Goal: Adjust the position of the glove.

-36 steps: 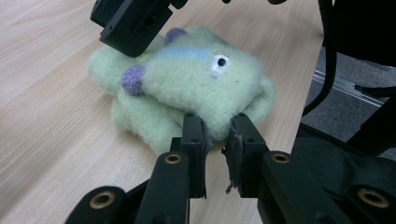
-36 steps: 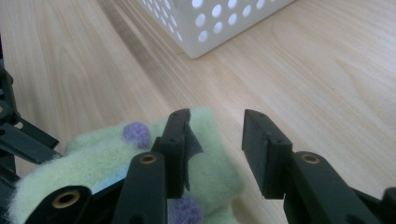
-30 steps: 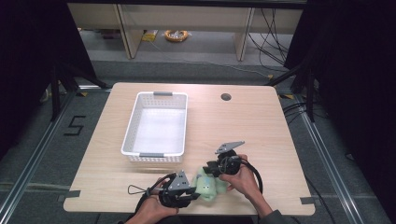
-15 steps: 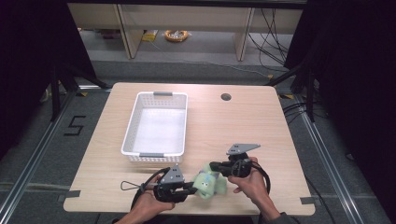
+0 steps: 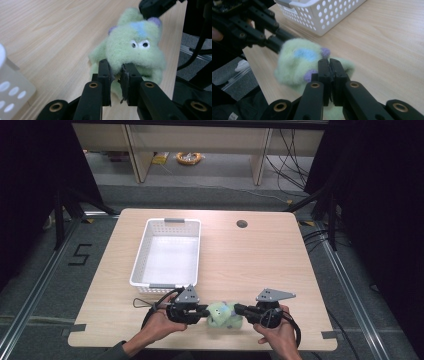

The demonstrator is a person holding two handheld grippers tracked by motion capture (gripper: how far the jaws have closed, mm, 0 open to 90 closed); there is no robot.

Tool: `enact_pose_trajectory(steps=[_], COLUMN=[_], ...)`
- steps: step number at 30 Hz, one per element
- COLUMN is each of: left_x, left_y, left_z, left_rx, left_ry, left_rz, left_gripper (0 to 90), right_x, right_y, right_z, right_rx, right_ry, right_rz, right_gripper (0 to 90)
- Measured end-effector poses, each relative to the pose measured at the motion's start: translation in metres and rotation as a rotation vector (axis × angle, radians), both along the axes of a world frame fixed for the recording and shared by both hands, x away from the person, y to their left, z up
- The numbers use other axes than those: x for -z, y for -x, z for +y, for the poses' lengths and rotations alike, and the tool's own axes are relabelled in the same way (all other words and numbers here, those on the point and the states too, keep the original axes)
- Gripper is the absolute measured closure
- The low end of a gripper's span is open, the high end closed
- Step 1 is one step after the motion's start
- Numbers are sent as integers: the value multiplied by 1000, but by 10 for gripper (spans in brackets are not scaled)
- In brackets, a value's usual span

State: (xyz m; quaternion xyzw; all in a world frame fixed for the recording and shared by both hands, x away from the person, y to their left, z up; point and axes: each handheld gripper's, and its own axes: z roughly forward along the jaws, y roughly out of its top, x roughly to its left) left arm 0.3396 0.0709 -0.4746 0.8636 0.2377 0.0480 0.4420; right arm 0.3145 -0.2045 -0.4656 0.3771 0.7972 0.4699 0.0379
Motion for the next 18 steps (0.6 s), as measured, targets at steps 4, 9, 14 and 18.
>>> enact_pose_trajectory(steps=[4, 9, 14, 18], left_x=[2, 5, 8, 13], left_y=[-6, -12, -15, -17], left_z=[-4, -5, -7, -5], left_rx=[22, 23, 14, -12], left_ry=[-5, -6, 0, -11], left_rz=[23, 29, 37, 42], left_gripper=[785, 785, 785, 783], right_x=[4, 10, 15, 24], right_y=[6, 5, 7, 4], right_z=[-4, -5, -4, -6], right_rx=[19, 19, 27, 22], right_ry=[1, 23, 11, 36], right_rz=[18, -2, 28, 48], right_gripper=[884, 884, 884, 884])
